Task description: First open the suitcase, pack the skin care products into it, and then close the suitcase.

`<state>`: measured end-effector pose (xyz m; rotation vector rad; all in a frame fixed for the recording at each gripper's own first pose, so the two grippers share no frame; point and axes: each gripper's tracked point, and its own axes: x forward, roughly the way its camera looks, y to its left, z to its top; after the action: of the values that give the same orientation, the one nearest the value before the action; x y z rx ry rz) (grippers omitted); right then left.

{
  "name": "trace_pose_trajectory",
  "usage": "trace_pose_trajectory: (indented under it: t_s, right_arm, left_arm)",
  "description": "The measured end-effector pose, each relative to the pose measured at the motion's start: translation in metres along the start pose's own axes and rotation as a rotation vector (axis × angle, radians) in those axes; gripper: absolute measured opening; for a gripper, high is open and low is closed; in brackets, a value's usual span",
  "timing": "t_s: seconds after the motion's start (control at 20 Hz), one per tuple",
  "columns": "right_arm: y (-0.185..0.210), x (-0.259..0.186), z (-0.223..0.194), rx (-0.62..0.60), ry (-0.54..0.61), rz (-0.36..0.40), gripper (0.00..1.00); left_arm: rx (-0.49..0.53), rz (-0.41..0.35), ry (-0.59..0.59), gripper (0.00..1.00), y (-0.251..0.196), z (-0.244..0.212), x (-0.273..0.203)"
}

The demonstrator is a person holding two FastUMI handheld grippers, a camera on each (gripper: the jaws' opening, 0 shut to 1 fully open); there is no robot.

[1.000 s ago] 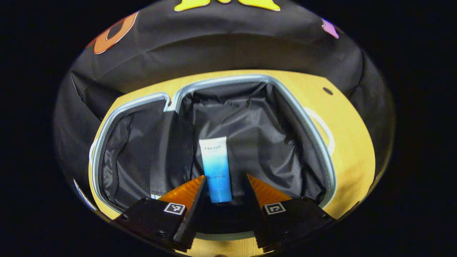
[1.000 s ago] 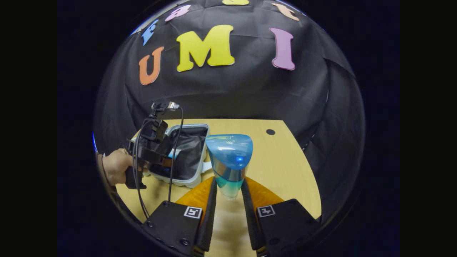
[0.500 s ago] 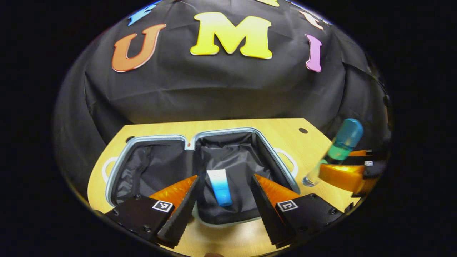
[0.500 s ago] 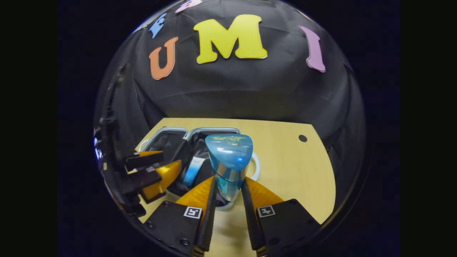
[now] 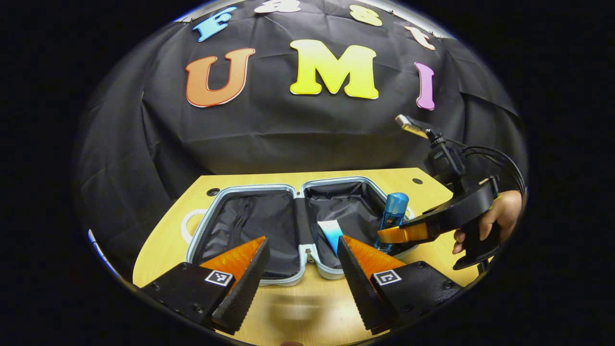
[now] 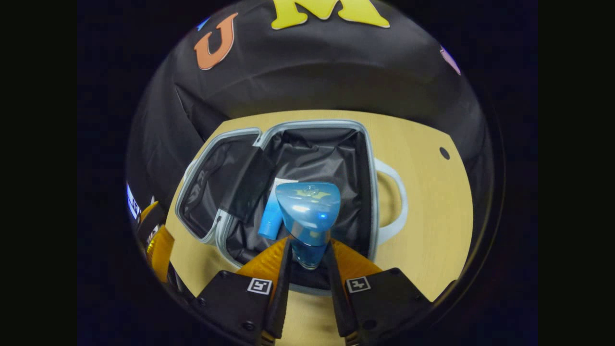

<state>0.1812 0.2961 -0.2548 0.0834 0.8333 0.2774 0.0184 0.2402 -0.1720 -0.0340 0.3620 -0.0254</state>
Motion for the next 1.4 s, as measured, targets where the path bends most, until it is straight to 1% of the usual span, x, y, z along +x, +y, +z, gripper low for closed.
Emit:
trace_pose_trajectory:
  t_s: [0.15, 0.2, 0.25, 0.35, 0.45, 0.6, 0.65, 0.7, 0.75, 0.8, 0.9, 0.95, 1.0, 1.15, 1.2, 1.3, 1.4]
  right_arm:
    - [0.0, 0.003, -0.003, 0.02, 0.036, -0.023, 0.39]
    - [-0.001, 0.003, 0.003, 0.031, 0.032, -0.027, 0.39]
    - [0.0, 0.01, 0.007, 0.031, 0.037, -0.033, 0.4]
    - [0.004, 0.025, 0.012, 0.04, 0.049, -0.043, 0.39]
    - [0.003, 0.036, 0.014, 0.07, 0.077, -0.064, 0.39]
    - [0.004, 0.049, 0.012, 0.122, 0.11, -0.071, 0.39]
    - [0.002, 0.051, 0.013, 0.13, 0.11, -0.078, 0.39]
    - [0.001, 0.051, 0.018, 0.131, 0.095, -0.087, 0.36]
    - [0.0, 0.049, 0.026, 0.124, 0.079, -0.089, 0.39]
    - [0.001, 0.049, 0.028, 0.123, 0.068, -0.086, 0.38]
    - [0.004, 0.044, 0.032, 0.118, 0.057, -0.082, 0.39]
    - [0.006, 0.039, 0.033, 0.108, 0.05, -0.084, 0.4]
    - [0.007, 0.032, 0.034, 0.101, 0.038, -0.083, 0.39]
    - [0.011, 0.005, 0.041, 0.074, -0.014, -0.084, 0.67]
    - [0.015, -0.009, 0.041, 0.075, -0.032, -0.08, 0.63]
    - [0.025, -0.041, 0.039, 0.086, -0.069, -0.061, 0.71]
    - [0.029, -0.078, 0.034, 0.047, -0.117, -0.055, 0.74]
  left_arm:
    - [-0.015, 0.026, -0.013, 0.9, 0.018, 0.001, -0.005]
    - [-0.021, 0.033, -0.012, 0.9, 0.023, -0.001, -0.005]
    - [-0.027, 0.04, -0.014, 0.9, 0.022, 0.002, -0.001]
    - [-0.041, 0.056, -0.015, 0.9, 0.034, 0.001, 0.0]
    - [-0.061, 0.08, -0.019, 0.9, 0.05, -0.001, 0.002]
    - [-0.095, 0.13, -0.019, 0.9, 0.078, -0.003, 0.004]
    - [-0.1, 0.15, -0.015, 0.9, 0.087, -0.004, 0.006]
    - [-0.096, 0.172, -0.01, 0.9, 0.097, -0.006, 0.007]
    - [-0.094, 0.192, -0.007, 0.9, 0.108, -0.006, 0.007]
    - [-0.098, 0.204, -0.01, 0.91, 0.117, -0.006, 0.008]
    - [-0.141, 0.217, -0.014, 0.92, 0.135, -0.006, 0.011]
    - [-0.174, 0.221, -0.015, 0.91, 0.145, -0.006, 0.013]
    - [-0.214, 0.224, -0.013, 0.91, 0.153, -0.007, 0.017]
    - [-0.337, 0.245, -0.006, 0.92, 0.182, -0.013, 0.031]
    - [-0.371, 0.265, -0.002, 0.92, 0.195, -0.017, 0.037]
    - [-0.419, 0.309, 0.016, 0.94, 0.221, -0.03, 0.046]
    - [-0.513, 0.317, 0.035, 0.95, 0.236, -0.044, 0.057]
